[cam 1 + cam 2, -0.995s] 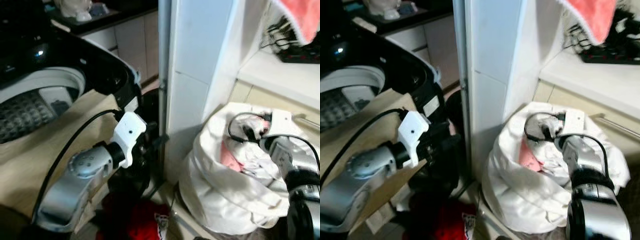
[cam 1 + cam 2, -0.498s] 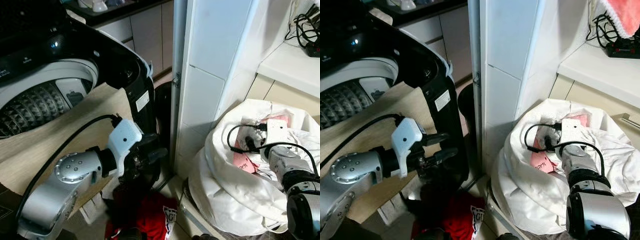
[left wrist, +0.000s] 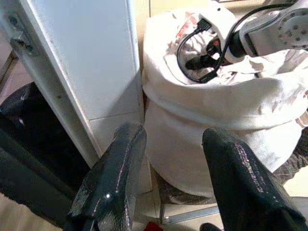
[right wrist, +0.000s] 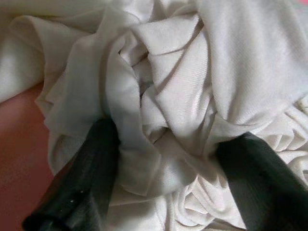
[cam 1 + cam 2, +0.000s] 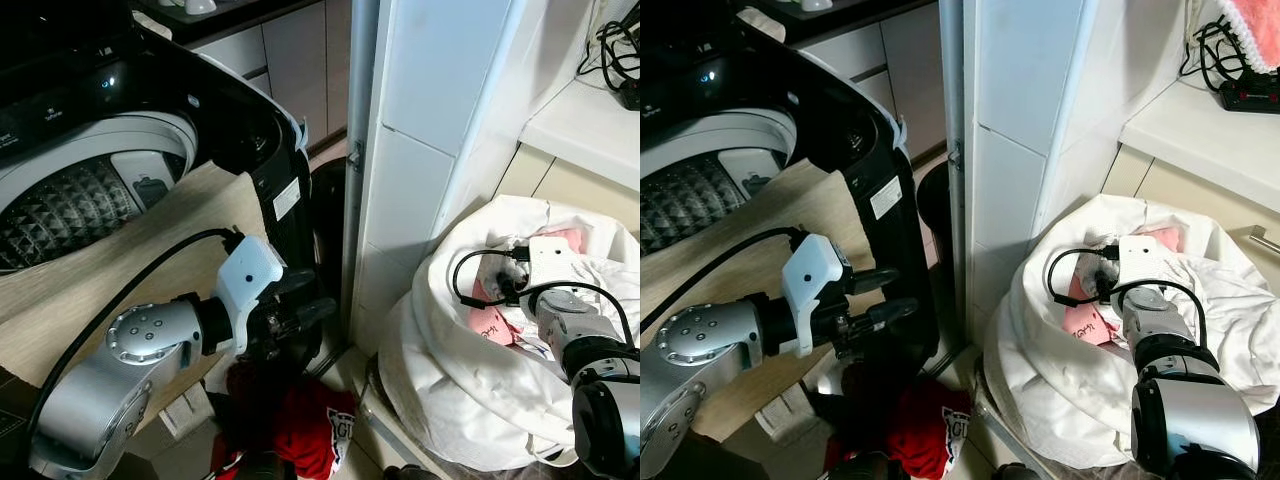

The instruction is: Clothes washing

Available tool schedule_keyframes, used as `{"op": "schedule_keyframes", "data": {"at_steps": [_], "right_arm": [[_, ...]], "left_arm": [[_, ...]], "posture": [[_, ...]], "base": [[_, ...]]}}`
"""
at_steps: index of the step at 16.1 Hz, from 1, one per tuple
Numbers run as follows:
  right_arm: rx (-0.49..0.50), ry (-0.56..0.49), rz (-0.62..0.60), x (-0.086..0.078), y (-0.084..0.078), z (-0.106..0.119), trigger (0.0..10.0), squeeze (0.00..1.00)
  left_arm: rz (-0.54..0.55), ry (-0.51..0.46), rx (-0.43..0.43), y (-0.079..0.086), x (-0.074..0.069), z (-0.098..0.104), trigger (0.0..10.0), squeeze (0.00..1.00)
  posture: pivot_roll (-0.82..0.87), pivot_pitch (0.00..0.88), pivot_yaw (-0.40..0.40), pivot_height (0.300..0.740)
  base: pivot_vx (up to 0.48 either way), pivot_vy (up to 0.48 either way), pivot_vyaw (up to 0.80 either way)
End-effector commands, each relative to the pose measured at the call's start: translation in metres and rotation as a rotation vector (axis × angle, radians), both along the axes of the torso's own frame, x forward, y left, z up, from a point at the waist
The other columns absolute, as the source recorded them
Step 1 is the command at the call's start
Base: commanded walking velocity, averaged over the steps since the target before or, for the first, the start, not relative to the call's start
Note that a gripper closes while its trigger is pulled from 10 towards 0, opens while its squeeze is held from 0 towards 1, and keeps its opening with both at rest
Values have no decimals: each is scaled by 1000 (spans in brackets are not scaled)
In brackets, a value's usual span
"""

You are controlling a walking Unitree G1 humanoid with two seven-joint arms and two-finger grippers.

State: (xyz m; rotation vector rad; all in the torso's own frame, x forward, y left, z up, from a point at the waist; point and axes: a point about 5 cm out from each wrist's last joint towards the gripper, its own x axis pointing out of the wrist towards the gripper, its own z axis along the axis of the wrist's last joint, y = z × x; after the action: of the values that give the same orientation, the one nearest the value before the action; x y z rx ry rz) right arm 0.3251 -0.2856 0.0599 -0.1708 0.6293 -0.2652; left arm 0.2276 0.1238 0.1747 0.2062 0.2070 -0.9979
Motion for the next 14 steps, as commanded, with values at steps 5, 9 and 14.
{"op": "schedule_keyframes", "data": {"at_steps": [5,9,14], "right_arm": [[-1,14,-24,-3,-4,-2,0,0],[12,15,-30,-4,-4,-3,0,0],[22,3,-38,-4,-5,-2,0,0]], "left_arm": [[-12,18,12,0,-2,0,10000,0],[-18,25,13,-1,-1,-3,10000,0],[-16,26,1,-4,1,-5,10000,0]], "posture": [[84,110,75,740],[80,102,74,740],[56,74,72,740]], "base": [[0,0,0],[0,0,0],[0,0,0]]}}
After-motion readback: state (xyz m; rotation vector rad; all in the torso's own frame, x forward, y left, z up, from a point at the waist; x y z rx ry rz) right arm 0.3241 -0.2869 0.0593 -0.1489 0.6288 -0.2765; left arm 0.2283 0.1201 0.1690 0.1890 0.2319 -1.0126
